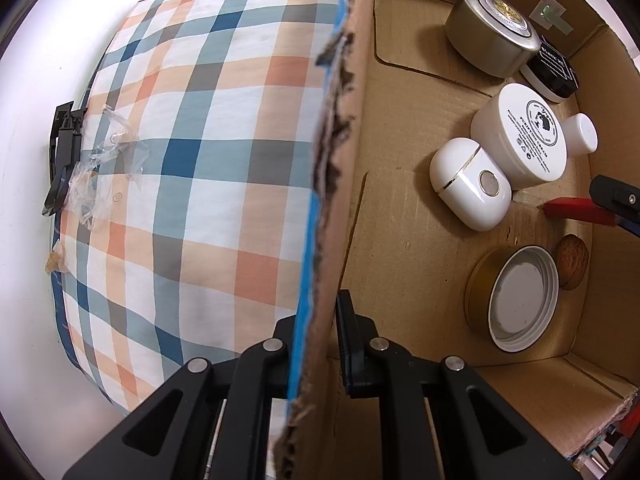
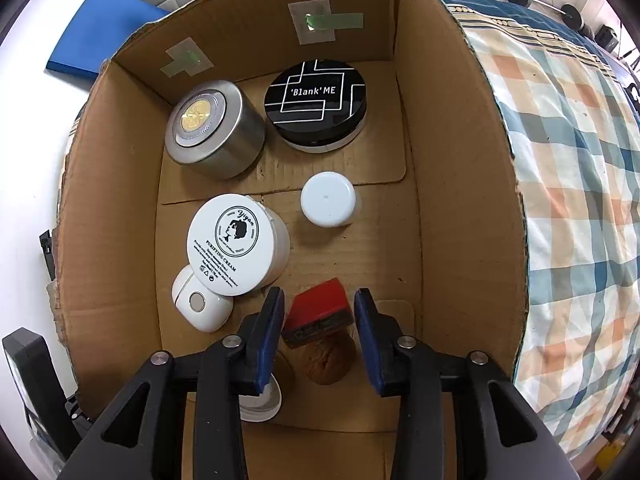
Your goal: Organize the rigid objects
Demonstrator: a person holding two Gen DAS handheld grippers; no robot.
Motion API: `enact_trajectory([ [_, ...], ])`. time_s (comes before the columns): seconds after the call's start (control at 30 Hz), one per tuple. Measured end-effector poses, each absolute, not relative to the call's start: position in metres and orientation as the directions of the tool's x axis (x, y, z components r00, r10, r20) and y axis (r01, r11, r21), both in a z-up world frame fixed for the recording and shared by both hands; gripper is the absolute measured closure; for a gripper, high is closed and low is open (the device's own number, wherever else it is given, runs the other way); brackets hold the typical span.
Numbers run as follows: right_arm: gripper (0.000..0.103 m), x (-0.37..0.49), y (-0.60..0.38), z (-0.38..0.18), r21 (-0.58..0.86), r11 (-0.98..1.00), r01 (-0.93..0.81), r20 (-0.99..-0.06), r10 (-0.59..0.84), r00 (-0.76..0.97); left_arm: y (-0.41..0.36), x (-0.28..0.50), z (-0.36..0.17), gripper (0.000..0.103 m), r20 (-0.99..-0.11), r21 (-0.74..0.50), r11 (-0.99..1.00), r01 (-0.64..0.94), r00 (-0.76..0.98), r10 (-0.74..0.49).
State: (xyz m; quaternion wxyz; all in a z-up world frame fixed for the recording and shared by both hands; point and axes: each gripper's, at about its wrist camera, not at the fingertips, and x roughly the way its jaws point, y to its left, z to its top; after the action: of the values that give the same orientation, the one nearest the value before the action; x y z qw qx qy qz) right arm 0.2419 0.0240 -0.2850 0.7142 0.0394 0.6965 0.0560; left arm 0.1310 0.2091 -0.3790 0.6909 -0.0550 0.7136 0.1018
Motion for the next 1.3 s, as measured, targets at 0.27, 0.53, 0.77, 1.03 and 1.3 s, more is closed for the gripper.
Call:
enact_trajectory([
  [0.27, 0.004, 0.233, 0.04, -0.259, 0.144, 0.986, -0.079, -0.987, 0.149, 0.06, 0.208, 0.131, -0.38, 0.094, -0.997, 0.07, 0.974, -0.217, -0.04, 0.063],
  [0.53, 0.001, 0.214, 0.043, -0.219, 0.105, 0.989, -0.105, -0.982, 0.12, 0.146, 0.206, 0.132, -0.378, 0.094, -0.997, 0.072, 0.974, -0.215, -0.038, 0.065],
  [0.77, 0.001, 0.207, 0.023, -0.189, 0.124, 0.989, -0.077, -0.975, 0.135, 0.174, 0.205, 0.131, -0.377, 0.094, -0.997, 0.07, 0.974, -0.215, -0.036, 0.064],
  [1.03, 0.001, 0.199, 0.013, -0.165, 0.129, 0.989, -0.066, -0.968, 0.14, 0.208, 0.205, 0.127, -0.339, 0.087, -0.995, 0.103, 0.969, -0.223, -0.016, 0.102],
  [1.3, 0.001, 0.183, -0.004, -0.12, 0.15, 0.986, -0.067, -0.953, 0.162, 0.257, 0.201, 0.121, -0.237, 0.062, -0.973, 0.114, 0.969, -0.219, 0.174, 0.154],
])
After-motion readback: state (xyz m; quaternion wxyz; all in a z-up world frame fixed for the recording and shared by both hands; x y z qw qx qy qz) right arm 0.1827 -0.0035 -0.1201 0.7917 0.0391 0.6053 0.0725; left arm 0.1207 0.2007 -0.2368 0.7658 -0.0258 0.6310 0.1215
